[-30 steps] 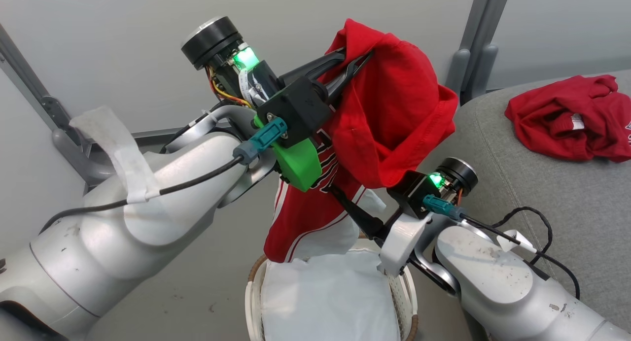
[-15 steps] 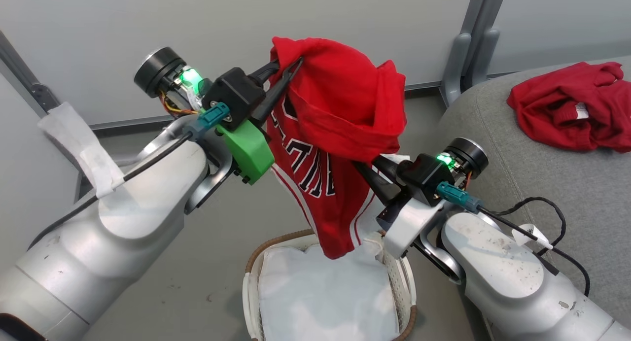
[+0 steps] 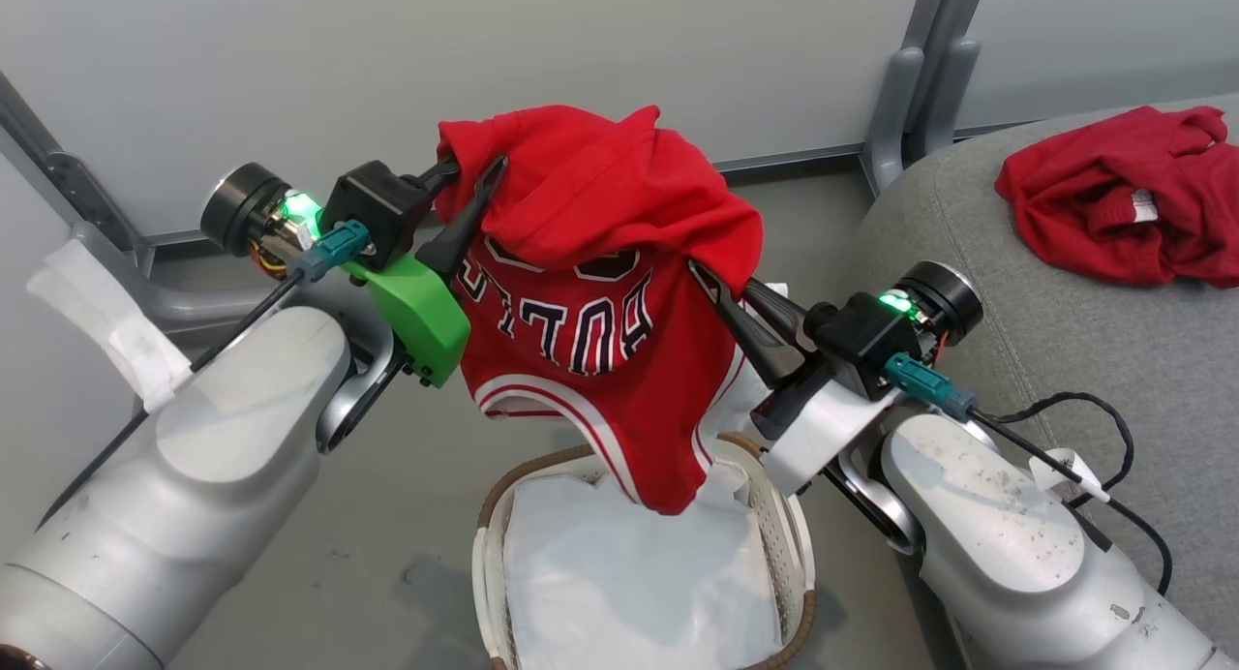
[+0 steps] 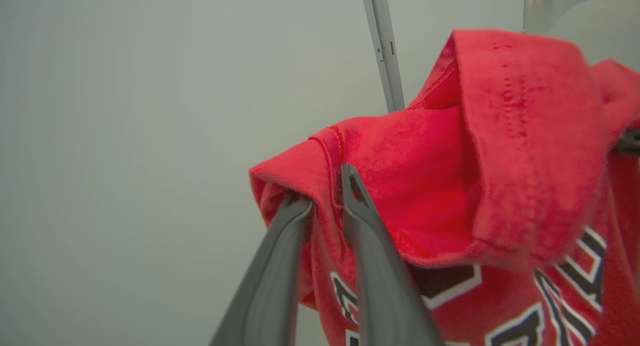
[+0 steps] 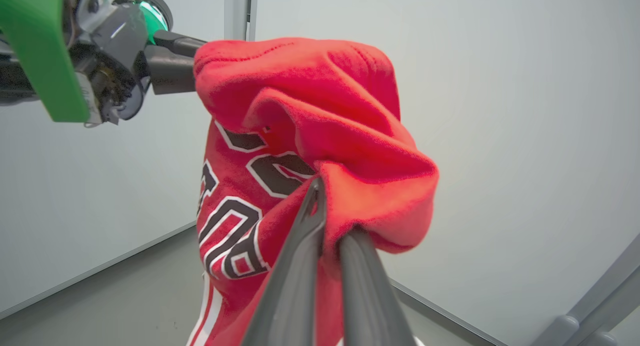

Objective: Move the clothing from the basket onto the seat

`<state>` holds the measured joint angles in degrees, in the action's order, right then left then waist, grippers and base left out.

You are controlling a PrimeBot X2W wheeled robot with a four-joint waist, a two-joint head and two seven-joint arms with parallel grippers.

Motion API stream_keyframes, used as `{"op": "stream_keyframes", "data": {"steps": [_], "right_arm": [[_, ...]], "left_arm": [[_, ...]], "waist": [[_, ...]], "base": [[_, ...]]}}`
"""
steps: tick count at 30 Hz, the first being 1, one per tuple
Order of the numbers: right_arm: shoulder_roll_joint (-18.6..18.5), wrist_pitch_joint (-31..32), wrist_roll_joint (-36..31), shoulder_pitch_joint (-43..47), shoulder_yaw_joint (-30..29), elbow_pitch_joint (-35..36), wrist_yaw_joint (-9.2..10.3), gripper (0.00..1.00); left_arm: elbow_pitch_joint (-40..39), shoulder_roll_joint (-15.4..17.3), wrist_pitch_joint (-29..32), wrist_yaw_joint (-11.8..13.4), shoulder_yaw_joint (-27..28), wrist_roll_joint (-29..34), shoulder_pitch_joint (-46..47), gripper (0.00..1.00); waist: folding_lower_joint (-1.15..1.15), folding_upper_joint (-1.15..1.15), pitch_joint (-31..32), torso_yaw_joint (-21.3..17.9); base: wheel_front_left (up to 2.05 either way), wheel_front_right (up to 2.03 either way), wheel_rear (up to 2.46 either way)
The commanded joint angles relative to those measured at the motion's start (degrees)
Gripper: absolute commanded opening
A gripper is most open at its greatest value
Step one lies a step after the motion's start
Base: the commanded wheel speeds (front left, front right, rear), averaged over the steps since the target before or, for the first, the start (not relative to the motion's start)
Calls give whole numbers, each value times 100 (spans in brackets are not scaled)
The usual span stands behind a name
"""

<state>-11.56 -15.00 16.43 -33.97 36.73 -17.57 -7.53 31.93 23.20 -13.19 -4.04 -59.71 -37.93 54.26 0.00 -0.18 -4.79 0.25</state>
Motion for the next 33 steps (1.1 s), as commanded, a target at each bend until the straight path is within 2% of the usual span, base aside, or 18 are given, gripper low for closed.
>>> {"op": "stream_keyframes", "data": {"steps": [1, 10, 16, 25, 33], "right_arm": [[-1, -28, -66, 86, -78, 37, 8, 0], [53, -28, -340, 264, -551, 154, 8, 0], [44, -28, -490, 439, -936, 211, 8, 0], [21, -28, -666, 666, -1416, 320, 8, 0], [67, -28, -802, 723, -1682, 352, 8, 0]], "left_arm": [[37, 36, -42, -24, 48, -60, -113, 100], [-38, -97, -190, 56, 242, -204, -682, 100], [-453, -355, -201, 156, 785, -9, -1394, 100], [-981, -821, -197, 31, 1647, 703, -2373, 100], [-1058, -1133, -197, -181, 2066, 1201, -2818, 100]], "waist": [[0, 18, -6, -2], [0, 18, -61, 22], [0, 18, -118, 44], [0, 18, -147, 4], [0, 18, -158, -121]], "base": [[0, 0, 0], [0, 0, 0], [0, 0, 0], [0, 0, 0], [0, 0, 0]]}}
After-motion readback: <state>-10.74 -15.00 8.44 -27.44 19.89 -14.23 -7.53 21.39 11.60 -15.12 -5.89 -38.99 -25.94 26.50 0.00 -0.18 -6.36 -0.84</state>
